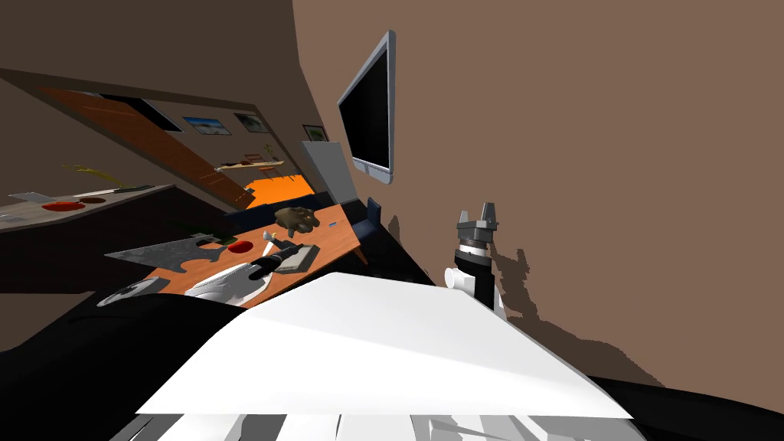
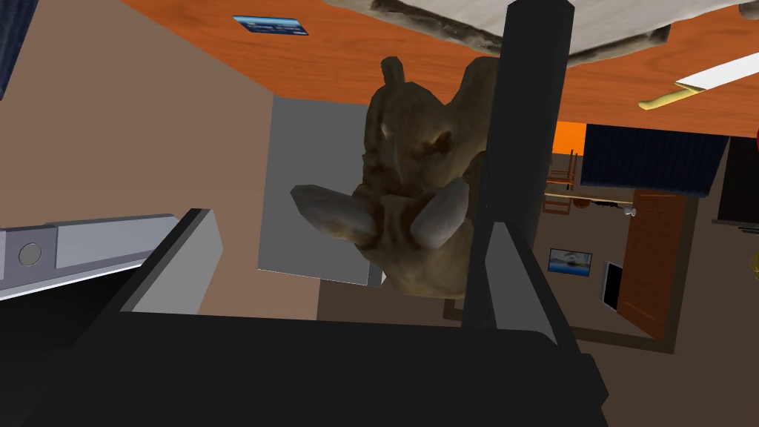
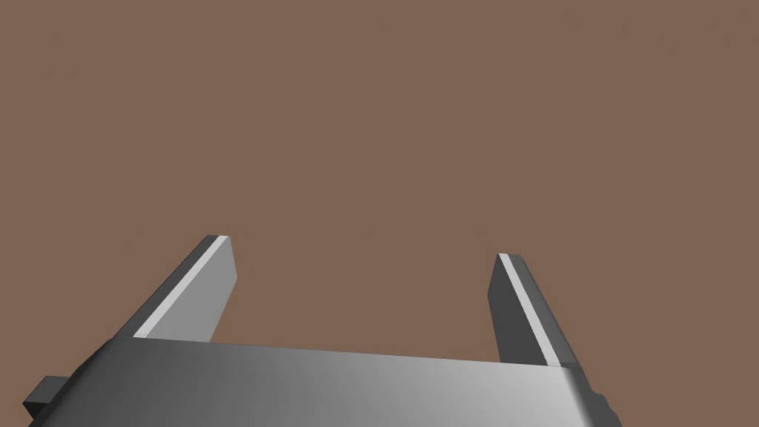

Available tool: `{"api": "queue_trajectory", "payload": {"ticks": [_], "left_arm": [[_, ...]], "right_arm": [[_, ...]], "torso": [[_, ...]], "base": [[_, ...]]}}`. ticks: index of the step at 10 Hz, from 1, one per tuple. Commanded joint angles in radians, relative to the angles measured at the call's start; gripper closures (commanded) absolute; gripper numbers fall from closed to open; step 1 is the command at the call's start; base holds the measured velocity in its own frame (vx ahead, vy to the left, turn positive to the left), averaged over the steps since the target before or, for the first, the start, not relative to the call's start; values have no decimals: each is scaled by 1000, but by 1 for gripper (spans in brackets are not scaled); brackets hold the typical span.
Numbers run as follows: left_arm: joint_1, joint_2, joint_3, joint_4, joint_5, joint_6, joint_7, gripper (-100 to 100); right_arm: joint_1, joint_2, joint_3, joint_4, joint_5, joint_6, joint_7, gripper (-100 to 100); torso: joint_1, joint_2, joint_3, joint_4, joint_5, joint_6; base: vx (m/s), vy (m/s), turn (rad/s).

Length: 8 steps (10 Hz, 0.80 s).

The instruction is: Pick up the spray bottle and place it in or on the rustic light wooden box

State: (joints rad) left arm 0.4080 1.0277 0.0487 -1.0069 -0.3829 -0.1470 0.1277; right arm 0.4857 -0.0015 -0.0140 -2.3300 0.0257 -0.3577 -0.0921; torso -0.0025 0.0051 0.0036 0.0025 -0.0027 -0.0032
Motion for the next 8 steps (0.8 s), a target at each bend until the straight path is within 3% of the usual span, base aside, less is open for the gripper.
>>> {"api": "queue_trajectory", "payload": {"ticks": [1, 2, 3, 4, 6, 7, 8], "left_arm": [[-16, 3, -6, 46, 2, -3, 0, -100], [-58, 46, -54, 71, 52, -28, -7, -100], [-74, 46, -75, 85, 52, -28, -7, -100], [-104, 46, -81, 119, 52, -28, -7, -100], [-106, 46, -81, 152, 52, -28, -7, -100], [-150, 90, -126, 194, 101, -53, -14, -100], [-180, 90, -155, 218, 101, -53, -14, -100]], "right_arm": [[0, 0, 0, 0, 0, 0, 0, 0], [0, 0, 0, 0, 0, 0, 0, 0], [0, 0, 0, 0, 0, 0, 0, 0], [0, 0, 0, 0, 0, 0, 0, 0], [0, 0, 0, 0, 0, 0, 0, 0], [0, 0, 0, 0, 0, 0, 0, 0], [0, 0, 0, 0, 0, 0, 0, 0]], "torso": [[0, 0, 0, 0, 0, 0], [1, -2, -1, -1, 0, 0], [-1, 0, 0, 0, 0, 1], [-2, 1, 1, 0, 0, 0], [1, -1, -1, 0, 0, 0], [2, -2, -1, -1, 1, 0], [0, -1, -1, 0, 0, 1]], "base": [[5, 2, 4], [-50, -38, -80], [-76, -54, -49], [-48, -22, 9], [-6, 3, 4], [-49, -35, -82], [-82, -47, -55]]}}
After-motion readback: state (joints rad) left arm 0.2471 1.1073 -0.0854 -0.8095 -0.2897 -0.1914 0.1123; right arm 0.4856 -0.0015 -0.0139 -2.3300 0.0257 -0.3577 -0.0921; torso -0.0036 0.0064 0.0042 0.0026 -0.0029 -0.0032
